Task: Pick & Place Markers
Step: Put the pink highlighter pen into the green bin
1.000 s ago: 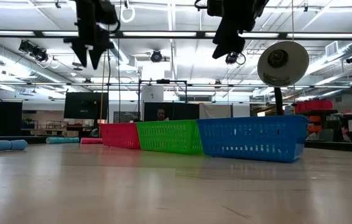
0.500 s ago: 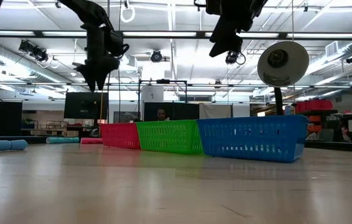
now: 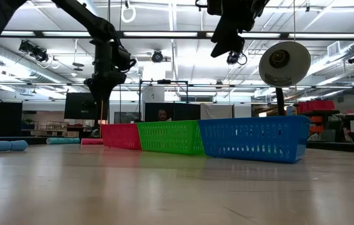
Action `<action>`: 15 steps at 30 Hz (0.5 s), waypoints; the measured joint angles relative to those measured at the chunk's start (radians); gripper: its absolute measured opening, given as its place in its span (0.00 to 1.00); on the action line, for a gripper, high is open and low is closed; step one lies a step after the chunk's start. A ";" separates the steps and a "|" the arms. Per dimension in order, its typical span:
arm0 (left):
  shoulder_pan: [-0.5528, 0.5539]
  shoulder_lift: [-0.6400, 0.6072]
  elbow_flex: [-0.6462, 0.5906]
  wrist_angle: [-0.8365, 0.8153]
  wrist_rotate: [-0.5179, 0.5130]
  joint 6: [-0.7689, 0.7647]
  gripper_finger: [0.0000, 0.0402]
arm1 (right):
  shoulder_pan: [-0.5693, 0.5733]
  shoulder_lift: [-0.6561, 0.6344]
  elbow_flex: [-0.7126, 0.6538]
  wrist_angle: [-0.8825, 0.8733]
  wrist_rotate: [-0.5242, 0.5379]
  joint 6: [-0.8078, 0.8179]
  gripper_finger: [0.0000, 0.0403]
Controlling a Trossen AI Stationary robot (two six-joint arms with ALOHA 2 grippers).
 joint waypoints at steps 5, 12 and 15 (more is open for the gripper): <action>-0.010 0.035 0.000 0.044 0.005 0.008 0.59 | 0.001 0.000 0.000 0.000 0.001 0.005 0.58; -0.041 0.089 0.000 0.067 0.024 0.048 0.59 | 0.001 0.000 0.000 0.000 0.002 0.021 0.58; -0.047 0.115 0.000 0.070 0.045 0.048 0.59 | 0.001 0.000 0.000 0.000 0.003 0.022 0.58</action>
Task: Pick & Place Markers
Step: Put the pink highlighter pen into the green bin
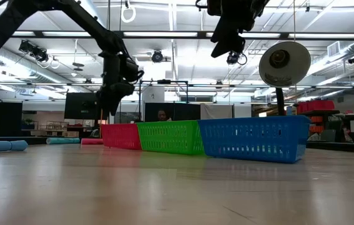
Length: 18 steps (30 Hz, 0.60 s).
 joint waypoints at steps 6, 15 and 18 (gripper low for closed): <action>-0.001 0.025 -0.082 0.066 0.014 0.000 0.59 | 0.000 0.000 0.000 0.000 0.000 0.009 0.58; 0.003 0.027 -0.302 0.297 -0.036 -0.005 0.59 | 0.000 0.000 0.000 0.005 -0.001 0.044 0.58; 0.003 0.027 -0.337 0.326 -0.014 0.013 0.59 | 0.000 0.000 0.000 0.005 -0.002 0.045 0.58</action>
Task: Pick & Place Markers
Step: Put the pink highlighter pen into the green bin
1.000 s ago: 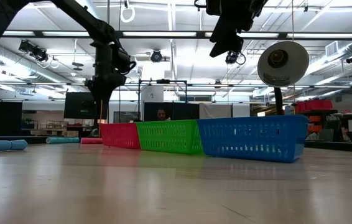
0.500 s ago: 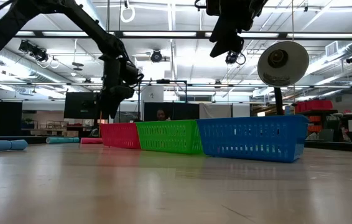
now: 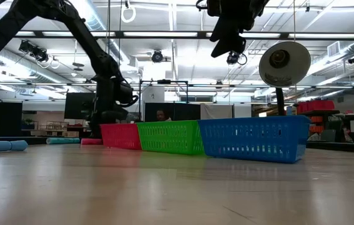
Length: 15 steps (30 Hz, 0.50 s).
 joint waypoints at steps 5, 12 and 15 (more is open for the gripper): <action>-0.004 -0.004 -0.023 0.028 -0.009 0.013 0.59 | 0.000 0.000 0.000 -0.004 0.000 0.000 0.58; -0.005 -0.004 -0.024 0.020 0.000 0.014 0.54 | 0.000 0.000 0.000 -0.004 0.000 -0.002 0.58; -0.005 -0.004 -0.024 0.016 0.005 0.013 0.43 | 0.000 0.000 0.000 -0.004 0.000 -0.002 0.58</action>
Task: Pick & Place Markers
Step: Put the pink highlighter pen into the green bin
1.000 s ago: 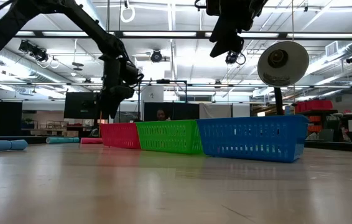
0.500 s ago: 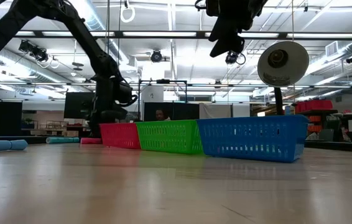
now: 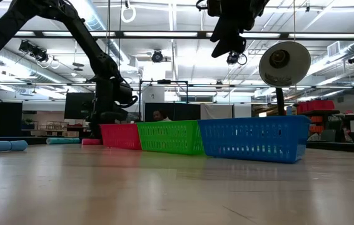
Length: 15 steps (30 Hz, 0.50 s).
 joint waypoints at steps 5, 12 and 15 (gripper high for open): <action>0.000 0.000 0.000 -0.013 0.006 -0.007 0.17 | 0.000 0.000 0.000 0.000 0.000 -0.001 0.58; -0.005 -0.028 -0.007 -0.080 0.002 -0.041 0.15 | 0.000 0.000 0.000 0.002 0.000 -0.005 0.58; -0.019 -0.081 -0.004 -0.091 -0.046 -0.052 0.15 | 0.000 0.000 0.000 0.005 0.000 -0.008 0.58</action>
